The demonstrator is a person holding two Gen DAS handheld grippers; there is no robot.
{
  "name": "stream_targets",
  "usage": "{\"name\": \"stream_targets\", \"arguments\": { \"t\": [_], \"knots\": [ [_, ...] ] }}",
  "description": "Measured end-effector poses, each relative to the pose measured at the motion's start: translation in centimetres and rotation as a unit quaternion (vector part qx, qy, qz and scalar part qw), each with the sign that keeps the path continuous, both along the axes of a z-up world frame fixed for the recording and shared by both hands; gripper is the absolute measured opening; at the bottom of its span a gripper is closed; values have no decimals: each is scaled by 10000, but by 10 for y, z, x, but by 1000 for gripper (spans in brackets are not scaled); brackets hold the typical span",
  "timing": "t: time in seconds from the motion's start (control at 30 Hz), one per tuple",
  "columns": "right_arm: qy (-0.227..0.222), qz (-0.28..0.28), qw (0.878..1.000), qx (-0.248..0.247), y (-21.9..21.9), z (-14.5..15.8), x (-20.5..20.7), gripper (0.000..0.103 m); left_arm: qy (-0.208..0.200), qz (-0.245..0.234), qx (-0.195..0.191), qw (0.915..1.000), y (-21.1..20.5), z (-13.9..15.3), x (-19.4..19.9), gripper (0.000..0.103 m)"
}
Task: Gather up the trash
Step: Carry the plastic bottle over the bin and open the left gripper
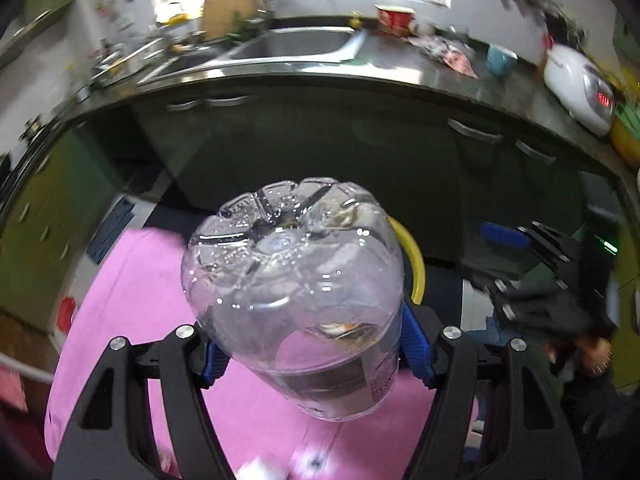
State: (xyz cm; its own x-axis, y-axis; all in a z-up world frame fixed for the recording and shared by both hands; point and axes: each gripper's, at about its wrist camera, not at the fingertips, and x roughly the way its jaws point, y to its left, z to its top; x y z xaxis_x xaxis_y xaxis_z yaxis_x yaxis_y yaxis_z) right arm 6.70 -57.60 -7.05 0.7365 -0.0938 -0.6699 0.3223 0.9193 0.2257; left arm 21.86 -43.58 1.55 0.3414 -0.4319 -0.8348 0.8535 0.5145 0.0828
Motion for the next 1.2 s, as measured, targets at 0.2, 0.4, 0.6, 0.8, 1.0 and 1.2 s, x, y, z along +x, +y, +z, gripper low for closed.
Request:
{"name": "stream_targets", "arguments": {
  "t": [0.2, 0.4, 0.6, 0.8, 1.0, 1.2],
  "knots": [
    [11, -171, 9998, 31, -18, 1, -18, 69, -19, -74, 183, 9998, -65, -44, 22, 67],
    [64, -231, 9997, 78, -21, -4, -23, 69, 20, 214, 498, 9985, -90, -92, 47, 77],
    [80, -157, 9998, 65, -16, -2, -22, 69, 315, 321, 440, 9980, -78, -89, 53, 80],
    [98, 20, 9999, 47, -4, 1, -15, 69, 383, 503, -124, 9979, -11, -25, 35, 87],
    [119, 413, 9991, 67, 23, 4, -1, 69, 289, 908, -669, 9932, 93, 24, 4, 89],
    [78, 1738, 9847, 56, 92, 16, 26, 75, -258, 1704, -1090, 9790, 206, 43, -37, 95]
  ]
}}
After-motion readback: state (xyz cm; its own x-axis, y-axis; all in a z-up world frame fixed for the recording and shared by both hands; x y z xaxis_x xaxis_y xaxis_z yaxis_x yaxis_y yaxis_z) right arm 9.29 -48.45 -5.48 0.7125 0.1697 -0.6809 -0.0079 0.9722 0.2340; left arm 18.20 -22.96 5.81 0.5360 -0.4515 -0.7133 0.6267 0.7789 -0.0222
